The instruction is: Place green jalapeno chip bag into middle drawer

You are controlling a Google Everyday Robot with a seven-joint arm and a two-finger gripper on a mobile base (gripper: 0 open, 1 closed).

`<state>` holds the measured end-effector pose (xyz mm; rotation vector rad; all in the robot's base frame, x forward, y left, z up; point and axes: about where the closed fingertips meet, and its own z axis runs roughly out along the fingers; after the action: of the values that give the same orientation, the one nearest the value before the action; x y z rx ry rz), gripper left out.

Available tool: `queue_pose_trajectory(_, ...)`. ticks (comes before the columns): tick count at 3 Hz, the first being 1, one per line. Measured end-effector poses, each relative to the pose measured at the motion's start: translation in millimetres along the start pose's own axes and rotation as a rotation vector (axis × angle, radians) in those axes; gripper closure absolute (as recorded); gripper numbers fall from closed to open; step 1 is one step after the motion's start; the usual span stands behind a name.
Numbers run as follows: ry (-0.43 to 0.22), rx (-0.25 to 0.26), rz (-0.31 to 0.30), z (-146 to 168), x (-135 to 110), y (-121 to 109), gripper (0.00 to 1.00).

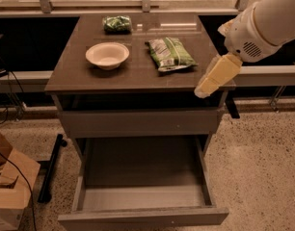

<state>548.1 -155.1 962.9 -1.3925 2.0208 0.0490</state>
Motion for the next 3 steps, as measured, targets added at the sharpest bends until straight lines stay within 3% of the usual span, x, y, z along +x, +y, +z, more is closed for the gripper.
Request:
queue_pose_trajectory(1, 0.012, 0.003, 0.016, 6.5, -1.3, -1.7, 0.00)
queue_pose_trajectory(3, -0.078, 0.054, 0.153, 79.1, -14.9, -54.0, 0.00)
